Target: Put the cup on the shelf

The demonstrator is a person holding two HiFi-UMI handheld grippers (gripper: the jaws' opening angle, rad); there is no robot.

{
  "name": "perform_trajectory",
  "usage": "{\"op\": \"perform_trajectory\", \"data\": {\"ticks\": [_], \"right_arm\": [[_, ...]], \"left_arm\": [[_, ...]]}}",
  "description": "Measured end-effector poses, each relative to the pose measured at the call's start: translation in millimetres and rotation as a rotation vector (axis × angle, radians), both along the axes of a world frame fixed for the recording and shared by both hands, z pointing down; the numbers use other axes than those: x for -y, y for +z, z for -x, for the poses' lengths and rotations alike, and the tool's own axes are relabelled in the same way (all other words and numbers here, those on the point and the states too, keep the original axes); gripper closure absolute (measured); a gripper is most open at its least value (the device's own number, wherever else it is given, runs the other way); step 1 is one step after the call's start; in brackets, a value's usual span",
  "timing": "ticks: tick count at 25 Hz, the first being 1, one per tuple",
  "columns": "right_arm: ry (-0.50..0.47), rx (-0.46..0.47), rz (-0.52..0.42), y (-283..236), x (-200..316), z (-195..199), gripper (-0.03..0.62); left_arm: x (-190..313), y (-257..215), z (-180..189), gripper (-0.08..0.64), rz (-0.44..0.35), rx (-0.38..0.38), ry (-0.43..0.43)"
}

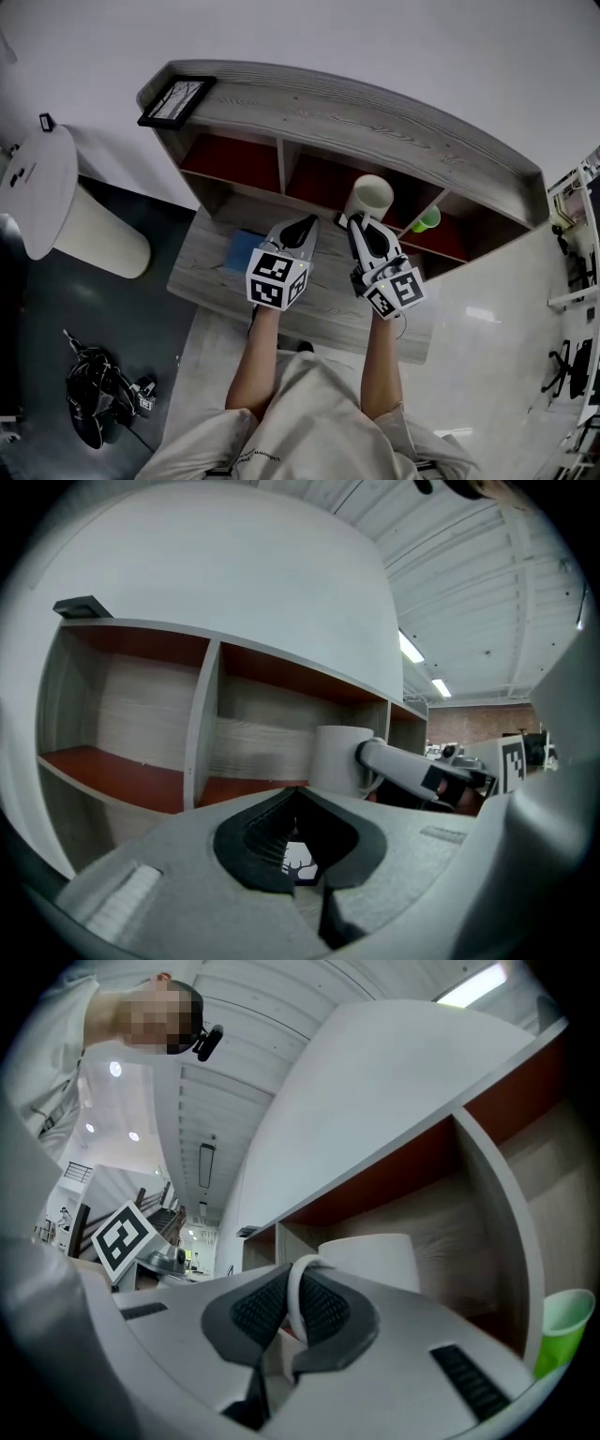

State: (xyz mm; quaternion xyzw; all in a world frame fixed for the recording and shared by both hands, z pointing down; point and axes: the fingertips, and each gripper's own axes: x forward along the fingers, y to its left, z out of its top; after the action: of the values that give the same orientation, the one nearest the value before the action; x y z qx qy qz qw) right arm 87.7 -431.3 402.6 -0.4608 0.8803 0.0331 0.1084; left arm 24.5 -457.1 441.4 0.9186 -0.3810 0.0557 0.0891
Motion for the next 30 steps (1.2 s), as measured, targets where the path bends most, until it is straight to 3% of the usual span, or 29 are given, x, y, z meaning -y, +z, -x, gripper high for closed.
{"op": "perform_trajectory", "data": {"ticks": [5, 12, 30], "right_arm": [[0.013, -0.002, 0.024, 10, 35, 6, 0.565], [0.037, 0.008, 0.057, 22, 68, 16, 0.565], [0.219, -0.070, 0.166, 48, 67, -5, 0.525]], "left_arm": [[25, 2, -8, 0.549, 0.006, 0.026, 0.073], [60, 1, 0, 0.549, 0.005, 0.038, 0.099], [59, 4, -29, 0.549, 0.008, 0.015, 0.208]]}}
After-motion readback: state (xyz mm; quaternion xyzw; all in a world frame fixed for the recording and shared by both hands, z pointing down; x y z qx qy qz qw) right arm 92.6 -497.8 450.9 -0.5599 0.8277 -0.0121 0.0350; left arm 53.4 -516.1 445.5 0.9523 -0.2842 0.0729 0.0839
